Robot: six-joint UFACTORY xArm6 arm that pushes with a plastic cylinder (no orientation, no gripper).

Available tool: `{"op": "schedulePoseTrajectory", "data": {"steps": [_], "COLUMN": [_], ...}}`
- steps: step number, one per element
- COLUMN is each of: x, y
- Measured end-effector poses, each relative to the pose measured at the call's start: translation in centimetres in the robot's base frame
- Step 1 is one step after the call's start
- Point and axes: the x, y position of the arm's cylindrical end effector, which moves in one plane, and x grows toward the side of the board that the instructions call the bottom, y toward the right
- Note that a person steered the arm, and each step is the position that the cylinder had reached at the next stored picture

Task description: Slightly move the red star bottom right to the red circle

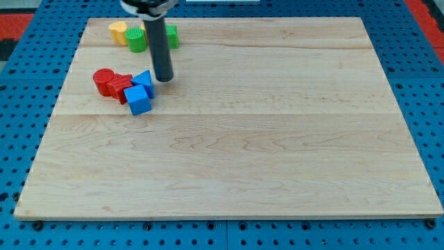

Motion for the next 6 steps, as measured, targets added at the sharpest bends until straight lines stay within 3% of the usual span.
{"op": "schedulePoseTrajectory", "data": {"steps": [2,3,4,6], "x": [-2.9,3.1,4.5,-0.6], "y": [-3.6,-6.0,-4.6,-4.9]}}
